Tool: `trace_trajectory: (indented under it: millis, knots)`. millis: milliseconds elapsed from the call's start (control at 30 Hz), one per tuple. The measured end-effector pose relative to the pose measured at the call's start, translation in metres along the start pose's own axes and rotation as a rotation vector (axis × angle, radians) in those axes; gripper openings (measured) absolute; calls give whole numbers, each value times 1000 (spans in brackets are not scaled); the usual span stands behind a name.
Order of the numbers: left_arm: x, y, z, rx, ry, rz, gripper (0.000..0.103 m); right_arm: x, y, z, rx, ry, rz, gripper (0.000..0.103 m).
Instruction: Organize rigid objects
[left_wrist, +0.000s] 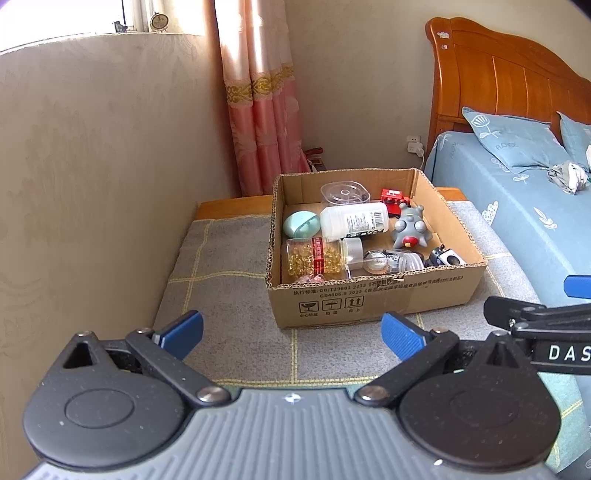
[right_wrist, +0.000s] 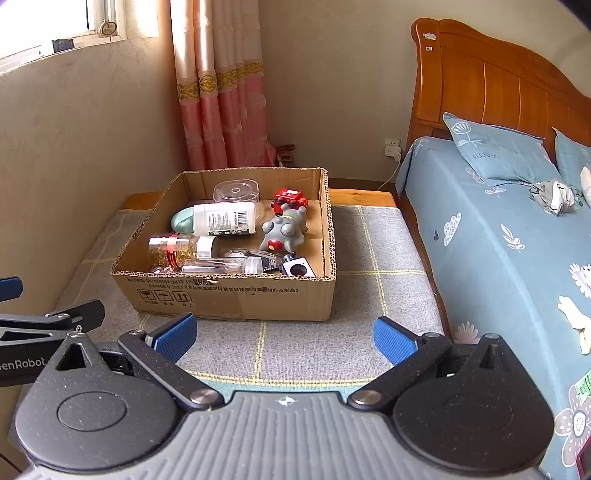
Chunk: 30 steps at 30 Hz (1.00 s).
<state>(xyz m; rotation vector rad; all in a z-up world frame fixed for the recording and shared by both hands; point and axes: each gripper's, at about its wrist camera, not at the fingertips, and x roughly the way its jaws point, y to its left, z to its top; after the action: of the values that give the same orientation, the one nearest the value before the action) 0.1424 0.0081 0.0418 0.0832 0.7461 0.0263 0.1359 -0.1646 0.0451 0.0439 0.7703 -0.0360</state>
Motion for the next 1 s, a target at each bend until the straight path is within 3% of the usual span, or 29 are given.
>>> trace_trajectory:
  millis: [1000]
  knots:
    - [-2,0,2,3,-1,17,102,-2,-4,1,-1,-9,-8,103]
